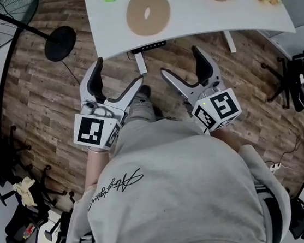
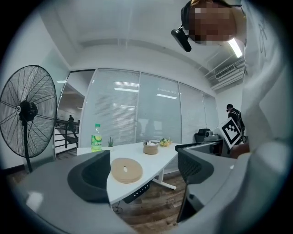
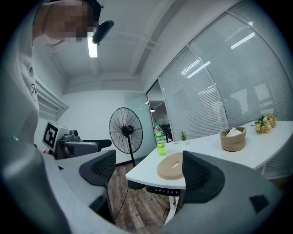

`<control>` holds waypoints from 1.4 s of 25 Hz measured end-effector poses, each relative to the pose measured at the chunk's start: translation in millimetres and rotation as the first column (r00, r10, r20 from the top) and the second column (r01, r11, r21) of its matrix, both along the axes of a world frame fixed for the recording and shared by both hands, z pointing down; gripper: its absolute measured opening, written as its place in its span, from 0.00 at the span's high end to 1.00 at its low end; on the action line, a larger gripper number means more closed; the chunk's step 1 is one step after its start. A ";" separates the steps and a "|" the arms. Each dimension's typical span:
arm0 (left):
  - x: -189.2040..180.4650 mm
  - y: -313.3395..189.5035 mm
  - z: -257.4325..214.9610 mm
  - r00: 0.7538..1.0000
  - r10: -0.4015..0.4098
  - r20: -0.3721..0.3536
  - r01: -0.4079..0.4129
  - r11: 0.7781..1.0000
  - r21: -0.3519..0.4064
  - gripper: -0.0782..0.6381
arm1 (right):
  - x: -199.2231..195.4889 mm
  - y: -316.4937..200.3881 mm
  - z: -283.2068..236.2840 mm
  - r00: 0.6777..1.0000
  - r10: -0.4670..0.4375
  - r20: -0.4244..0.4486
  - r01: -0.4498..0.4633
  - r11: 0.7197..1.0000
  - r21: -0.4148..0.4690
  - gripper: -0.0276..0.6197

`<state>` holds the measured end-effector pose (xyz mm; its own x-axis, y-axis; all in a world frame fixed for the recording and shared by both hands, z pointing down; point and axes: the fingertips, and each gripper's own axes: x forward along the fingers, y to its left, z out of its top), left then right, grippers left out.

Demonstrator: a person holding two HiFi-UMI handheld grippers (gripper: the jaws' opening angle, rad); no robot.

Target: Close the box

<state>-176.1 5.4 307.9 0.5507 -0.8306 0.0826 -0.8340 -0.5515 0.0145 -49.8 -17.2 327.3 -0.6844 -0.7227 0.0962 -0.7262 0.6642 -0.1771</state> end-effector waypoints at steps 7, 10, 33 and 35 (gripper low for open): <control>11.9 -26.1 10.5 0.998 0.051 0.020 -0.051 0.999 -0.008 0.26 | 0.5 -18.4 8.6 1.000 -0.002 -0.023 0.002 1.000 -0.005 0.27; 17.8 -44.2 18.8 0.996 0.076 0.035 -0.075 0.997 -0.010 0.26 | 3.2 -34.7 16.8 0.998 -0.002 -0.059 0.002 1.000 -0.004 0.26; 21.5 -152.6 114.3 0.892 0.374 0.253 -0.331 0.923 -0.198 0.26 | -22.8 -140.0 119.6 0.914 -0.161 -0.372 0.101 0.979 -0.175 0.19; 19.7 -159.1 122.9 0.878 0.386 0.283 -0.333 0.917 -0.217 0.26 | -22.6 -143.9 129.5 0.898 -0.180 -0.402 0.105 0.974 -0.202 0.17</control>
